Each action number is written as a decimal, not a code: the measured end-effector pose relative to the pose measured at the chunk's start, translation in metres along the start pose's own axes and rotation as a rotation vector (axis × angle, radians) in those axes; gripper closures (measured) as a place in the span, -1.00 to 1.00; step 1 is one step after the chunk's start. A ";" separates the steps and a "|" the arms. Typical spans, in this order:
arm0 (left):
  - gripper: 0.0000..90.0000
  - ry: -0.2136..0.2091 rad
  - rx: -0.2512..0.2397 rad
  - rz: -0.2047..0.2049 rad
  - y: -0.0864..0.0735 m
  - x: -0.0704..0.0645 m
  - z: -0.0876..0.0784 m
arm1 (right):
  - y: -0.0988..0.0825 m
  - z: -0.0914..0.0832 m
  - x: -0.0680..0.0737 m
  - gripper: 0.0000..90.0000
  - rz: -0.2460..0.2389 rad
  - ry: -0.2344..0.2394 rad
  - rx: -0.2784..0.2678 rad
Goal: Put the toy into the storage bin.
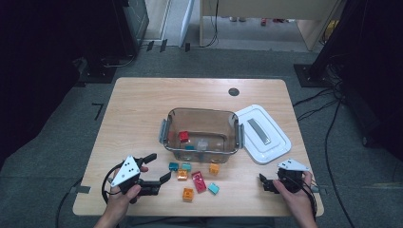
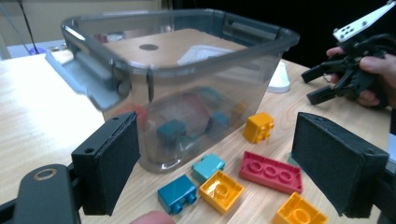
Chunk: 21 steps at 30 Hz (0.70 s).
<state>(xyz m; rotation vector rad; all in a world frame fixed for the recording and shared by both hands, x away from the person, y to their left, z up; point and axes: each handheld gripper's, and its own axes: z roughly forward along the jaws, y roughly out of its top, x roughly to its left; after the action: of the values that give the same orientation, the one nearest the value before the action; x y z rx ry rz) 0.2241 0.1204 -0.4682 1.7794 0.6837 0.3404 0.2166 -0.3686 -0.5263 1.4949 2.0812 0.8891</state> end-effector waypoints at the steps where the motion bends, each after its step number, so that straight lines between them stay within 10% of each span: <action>1: -0.66 -0.002 0.012 0.000 -0.003 0.001 0.001 | 0.000 0.000 0.000 -1.00 0.000 0.000 0.000; 21: -0.47 0.092 0.170 -0.002 -0.026 0.014 0.027 | 0.000 0.000 0.000 -1.00 0.000 0.000 0.000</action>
<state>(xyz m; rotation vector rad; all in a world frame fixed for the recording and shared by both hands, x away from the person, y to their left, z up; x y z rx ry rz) 0.2422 0.1129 -0.5027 1.9328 0.7993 0.3736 0.2166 -0.3686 -0.5263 1.4951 2.0810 0.8894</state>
